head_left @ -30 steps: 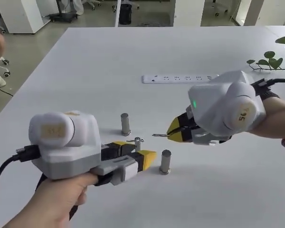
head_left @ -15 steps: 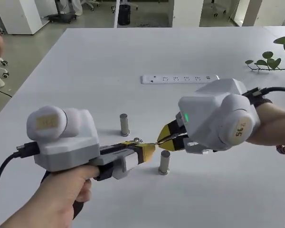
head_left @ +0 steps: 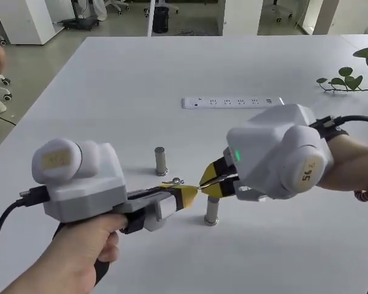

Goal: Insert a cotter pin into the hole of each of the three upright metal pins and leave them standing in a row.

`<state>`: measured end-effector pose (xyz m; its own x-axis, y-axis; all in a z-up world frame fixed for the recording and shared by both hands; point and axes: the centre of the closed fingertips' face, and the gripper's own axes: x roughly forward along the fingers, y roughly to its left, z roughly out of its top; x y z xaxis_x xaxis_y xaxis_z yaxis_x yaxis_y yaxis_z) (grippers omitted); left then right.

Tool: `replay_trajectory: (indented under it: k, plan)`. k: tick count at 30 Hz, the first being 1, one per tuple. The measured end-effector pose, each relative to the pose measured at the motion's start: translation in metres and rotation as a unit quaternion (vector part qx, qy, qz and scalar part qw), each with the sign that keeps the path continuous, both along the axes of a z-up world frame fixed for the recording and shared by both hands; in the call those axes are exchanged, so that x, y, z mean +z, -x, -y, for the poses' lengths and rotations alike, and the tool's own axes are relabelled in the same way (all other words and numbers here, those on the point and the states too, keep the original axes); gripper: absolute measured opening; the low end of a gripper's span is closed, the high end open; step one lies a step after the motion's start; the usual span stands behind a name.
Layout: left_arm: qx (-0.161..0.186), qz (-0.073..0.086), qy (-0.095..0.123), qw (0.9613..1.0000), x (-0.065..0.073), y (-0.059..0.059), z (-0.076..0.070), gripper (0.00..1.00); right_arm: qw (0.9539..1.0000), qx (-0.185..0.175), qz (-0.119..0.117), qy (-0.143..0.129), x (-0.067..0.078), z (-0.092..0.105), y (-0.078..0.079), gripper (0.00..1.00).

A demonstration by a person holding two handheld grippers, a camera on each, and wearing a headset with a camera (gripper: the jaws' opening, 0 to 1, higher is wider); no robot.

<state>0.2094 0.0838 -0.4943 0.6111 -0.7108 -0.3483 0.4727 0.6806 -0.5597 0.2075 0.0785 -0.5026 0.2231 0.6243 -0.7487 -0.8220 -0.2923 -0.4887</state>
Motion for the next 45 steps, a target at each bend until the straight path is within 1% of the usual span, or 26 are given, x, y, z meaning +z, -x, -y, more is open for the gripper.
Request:
replay_trajectory:
  k: [2,5,11,15,17,18,19,20,22,23,24,26,28,29,30,31,32,33,34,35,36,37,40,43,45]
  plan:
    - [0.001,-0.003,0.007,1.0,0.0,0.0,0.001,0.01,1.0,0.0,0.002,0.0,0.0,0.0,0.0,0.0]
    - [0.001,-0.006,0.011,0.9999,0.0,0.001,0.001,0.01,1.0,0.001,0.002,0.001,0.0,0.0,0.0,0.0]
    - [0.001,0.001,0.016,0.9999,0.0,0.0,0.002,0.0,1.0,-0.004,-0.005,-0.002,-0.001,0.0,0.0,0.0]
    - [-0.001,0.005,0.01,0.9999,-0.001,0.0,0.002,0.0,0.9999,-0.008,-0.009,-0.003,-0.002,0.0,-0.001,0.0]
    - [-0.006,0.009,0.004,0.9999,-0.001,0.001,0.002,0.0,0.9997,-0.012,-0.019,-0.005,-0.002,0.001,0.0,0.0]
    - [-0.008,0.013,0.0,0.9999,-0.001,0.001,0.002,0.0,0.9994,-0.017,-0.027,-0.01,-0.002,0.001,0.001,0.0]
    - [-0.012,0.02,-0.011,0.9996,-0.002,0.001,0.001,0.0,0.9988,-0.023,-0.039,-0.017,-0.002,0.0,0.002,0.0]
    - [-0.016,0.025,-0.022,0.9993,-0.004,0.001,0.0,0.0,0.9976,-0.032,-0.058,-0.022,-0.002,0.001,0.003,0.0]
    - [-0.021,0.033,-0.038,0.9985,-0.006,0.002,-0.002,0.0,0.996,-0.044,-0.072,-0.031,0.0,0.003,0.002,0.0]
    - [-0.023,0.036,-0.039,0.9983,-0.006,0.002,-0.002,0.0,0.9947,-0.051,-0.082,-0.034,0.0,0.004,0.002,0.0]
    - [-0.025,0.043,-0.04,0.998,-0.005,0.003,-0.003,0.0,0.9916,-0.064,-0.105,-0.041,0.0,0.005,0.004,0.0]
    - [-0.032,0.053,-0.049,0.9969,-0.005,0.003,-0.005,0.0,0.9872,-0.079,-0.127,-0.055,0.002,0.005,0.004,0.01]
    - [-0.037,0.061,-0.057,0.9958,-0.006,0.004,-0.007,0.0,0.9795,-0.104,-0.159,-0.067,0.003,0.006,0.004,0.01]
    - [-0.039,0.062,-0.058,0.9956,-0.006,0.005,-0.007,0.0,0.9747,-0.116,-0.175,-0.076,0.005,0.006,0.004,0.02]
    - [-0.04,0.066,-0.057,0.9954,-0.005,0.005,-0.008,0.0,0.9714,-0.122,-0.188,-0.08,0.005,0.007,0.005,0.03]
    - [-0.044,0.07,-0.056,0.995,-0.005,0.006,-0.008,0.0,0.9659,-0.133,-0.205,-0.086,0.004,0.008,0.004,0.04]
    - [-0.048,0.079,-0.058,0.9941,-0.003,0.007,-0.008,0.0,0.9626,-0.139,-0.214,-0.09,0.004,0.009,0.003,0.05]
    - [-0.052,0.083,-0.06,0.9933,-0.003,0.007,-0.008,0.0,0.9597,-0.142,-0.224,-0.092,0.004,0.009,0.004,0.06]
    - [-0.061,0.092,-0.065,0.9918,-0.002,0.009,-0.007,0.0,0.9551,-0.145,-0.241,-0.094,0.004,0.011,0.007,0.06]
    - [-0.066,0.097,-0.069,0.9908,-0.002,0.01,-0.007,0.0,0.9534,-0.147,-0.246,-0.095,0.005,0.012,0.008,0.07]
    - [-0.073,0.101,-0.072,0.9896,-0.002,0.011,-0.006,0.0,0.9479,-0.151,-0.263,-0.098,0.004,0.013,0.011,0.08]
    - [-0.084,0.109,-0.075,0.9876,-0.001,0.013,-0.005,0.0,0.946,-0.152,-0.269,-0.097,0.004,0.014,0.013,0.09]
    - [-0.104,0.125,-0.087,0.9828,-0.001,0.017,-0.003,0.0,0.9436,-0.155,-0.276,-0.099,0.004,0.019,0.015,0.1]
    - [-0.123,0.137,-0.101,0.9776,-0.003,0.022,-0.001,0.0,0.941,-0.157,-0.285,-0.095,0.001,0.022,0.019,0.1]
    - [-0.135,0.142,-0.101,0.9755,-0.004,0.025,0.0,0.0,0.9381,-0.157,-0.294,-0.095,0.0,0.023,0.022,0.1]
